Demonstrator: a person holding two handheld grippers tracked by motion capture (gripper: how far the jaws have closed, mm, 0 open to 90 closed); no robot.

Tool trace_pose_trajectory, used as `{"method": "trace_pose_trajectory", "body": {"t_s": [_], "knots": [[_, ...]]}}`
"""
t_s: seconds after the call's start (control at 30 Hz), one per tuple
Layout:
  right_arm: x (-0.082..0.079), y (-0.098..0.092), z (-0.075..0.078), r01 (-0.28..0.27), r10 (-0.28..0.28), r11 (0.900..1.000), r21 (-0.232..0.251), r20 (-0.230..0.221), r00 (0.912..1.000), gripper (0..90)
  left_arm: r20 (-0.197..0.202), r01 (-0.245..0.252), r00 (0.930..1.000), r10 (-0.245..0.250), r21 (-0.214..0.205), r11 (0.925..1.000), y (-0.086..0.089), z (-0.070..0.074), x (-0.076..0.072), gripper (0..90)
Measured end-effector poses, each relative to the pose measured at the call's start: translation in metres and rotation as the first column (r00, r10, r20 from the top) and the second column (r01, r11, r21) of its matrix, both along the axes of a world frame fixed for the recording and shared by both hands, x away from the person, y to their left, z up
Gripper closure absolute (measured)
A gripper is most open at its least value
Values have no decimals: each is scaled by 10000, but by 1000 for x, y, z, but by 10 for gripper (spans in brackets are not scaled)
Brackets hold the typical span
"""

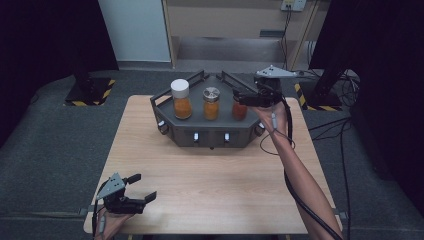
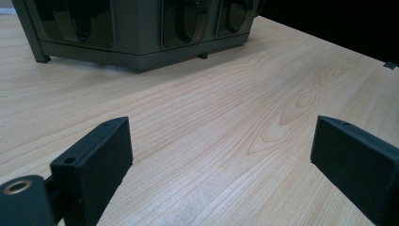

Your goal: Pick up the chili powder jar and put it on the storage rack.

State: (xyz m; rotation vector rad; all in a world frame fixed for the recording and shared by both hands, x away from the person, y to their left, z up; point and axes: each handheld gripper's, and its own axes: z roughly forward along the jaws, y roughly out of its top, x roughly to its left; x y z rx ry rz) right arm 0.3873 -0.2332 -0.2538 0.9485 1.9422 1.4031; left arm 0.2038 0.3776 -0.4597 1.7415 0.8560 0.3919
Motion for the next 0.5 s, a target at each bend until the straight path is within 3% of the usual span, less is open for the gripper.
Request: {"method": "trace_pose_trajectory", "body": {"t_s": [0.5], "knots": [[-42,-18,-2,-1034,1023,9944,202,503,9935,129,21,-23,10000,23,28,10000,-1,1,0,51]]}}
